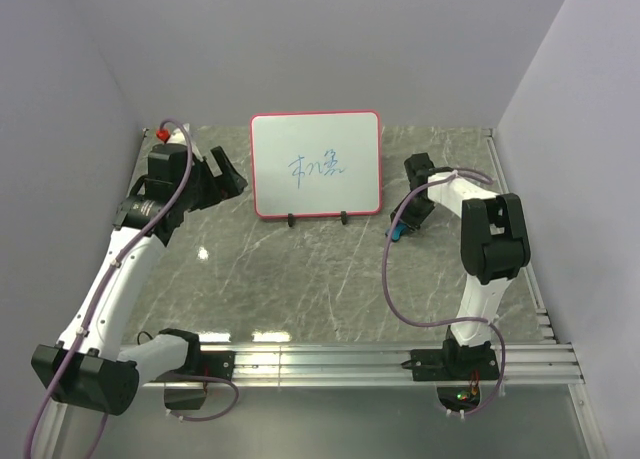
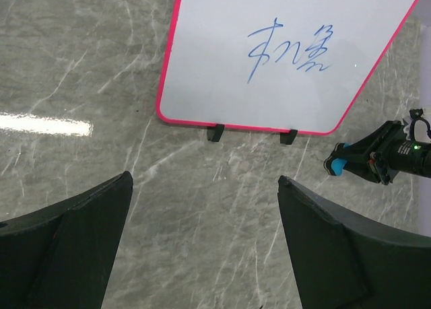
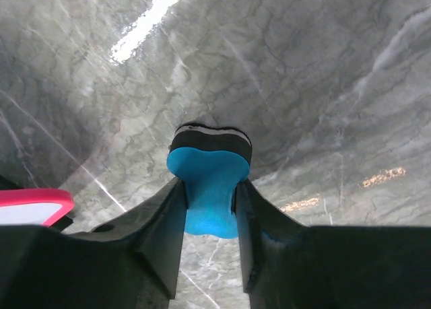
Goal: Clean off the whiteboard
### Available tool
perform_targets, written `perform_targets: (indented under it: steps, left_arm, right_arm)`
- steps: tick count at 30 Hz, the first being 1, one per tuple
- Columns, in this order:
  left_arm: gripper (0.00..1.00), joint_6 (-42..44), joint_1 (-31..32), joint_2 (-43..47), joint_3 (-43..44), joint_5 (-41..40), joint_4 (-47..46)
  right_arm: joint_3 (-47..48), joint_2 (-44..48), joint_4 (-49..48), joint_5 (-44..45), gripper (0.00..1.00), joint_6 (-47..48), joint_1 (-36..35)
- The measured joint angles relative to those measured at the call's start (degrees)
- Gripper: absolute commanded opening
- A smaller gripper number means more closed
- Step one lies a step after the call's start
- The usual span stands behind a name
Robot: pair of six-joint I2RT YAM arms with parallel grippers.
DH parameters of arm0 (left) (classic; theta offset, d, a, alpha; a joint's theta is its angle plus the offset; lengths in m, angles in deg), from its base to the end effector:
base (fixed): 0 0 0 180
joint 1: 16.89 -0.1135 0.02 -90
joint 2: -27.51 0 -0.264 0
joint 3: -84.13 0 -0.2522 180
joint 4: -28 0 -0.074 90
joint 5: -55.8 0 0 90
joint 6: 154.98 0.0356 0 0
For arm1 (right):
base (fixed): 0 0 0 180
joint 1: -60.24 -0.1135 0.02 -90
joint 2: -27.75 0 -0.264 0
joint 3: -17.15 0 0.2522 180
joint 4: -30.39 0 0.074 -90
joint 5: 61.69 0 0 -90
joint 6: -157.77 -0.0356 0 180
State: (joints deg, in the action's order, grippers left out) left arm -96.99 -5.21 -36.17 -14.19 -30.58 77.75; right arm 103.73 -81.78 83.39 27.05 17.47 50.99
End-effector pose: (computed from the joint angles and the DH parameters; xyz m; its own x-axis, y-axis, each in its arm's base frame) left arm 0.2306 -0.0500 0.3704 -0.5719 -0.4220 -0.7034 -0.0572 0.8760 -0.4789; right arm 0.3622 0.0598 0.1577 -0.7393 0.6589 -0.1387 0.6307 0.7497 0.2004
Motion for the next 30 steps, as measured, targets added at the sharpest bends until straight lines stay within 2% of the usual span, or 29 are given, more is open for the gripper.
perform_targets:
  steps: [5, 9, 12, 13, 14, 18, 21, 24, 30]
  left_arm:
    - [0.97, 1.18, 0.04, -1.33, 1.51, -0.70, 0.11]
    - [0.94, 4.44, 0.04, -4.44, 3.74, -2.08, -1.68]
    - [0.85, 8.46, -0.31, -8.11, 4.61, -0.26, -6.21]
    - [0.85, 9.53, -0.74, -9.25, 4.61, 1.46, -7.74]
    - [0.74, 10.60, -1.33, -10.69, 4.61, 3.93, -9.70]
    - [0.68, 11.34, -6.29, -14.78, 2.43, 16.41, -21.22]
    - [0.69, 8.22, -13.29, -17.51, -2.64, 27.08, -34.77]
    - [0.71, 5.31, -18.21, -23.26, -4.68, 34.10, -45.62]
    - [0.72, -1.66, -18.75, -39.74, -2.08, 47.39, -61.90]
  right_arm:
    - [-0.24, 0.11, -0.46, -0.55, 0.20, 1.42, 0.20]
    - [-1.51, 1.09, -1.62, -0.79, 0.01, 2.62, 0.20]
    - [-3.34, 2.60, -2.10, -1.40, 0.00, 3.98, 0.20]
    - [-4.09, 3.23, -2.19, -1.66, 0.00, 4.52, 0.20]
    - [-4.98, 4.13, -2.12, -1.97, 0.00, 5.14, 0.22]
    - [-7.28, 8.81, -0.81, -3.91, 0.00, 7.98, 0.26]
    - [-8.35, 14.40, -0.22, -5.01, 0.00, 10.56, 0.26]
    - [-9.51, 20.92, 0.39, -5.55, 0.00, 12.92, 0.28]
    - [-11.41, 28.79, 3.08, -5.64, 0.00, 16.04, 0.31]
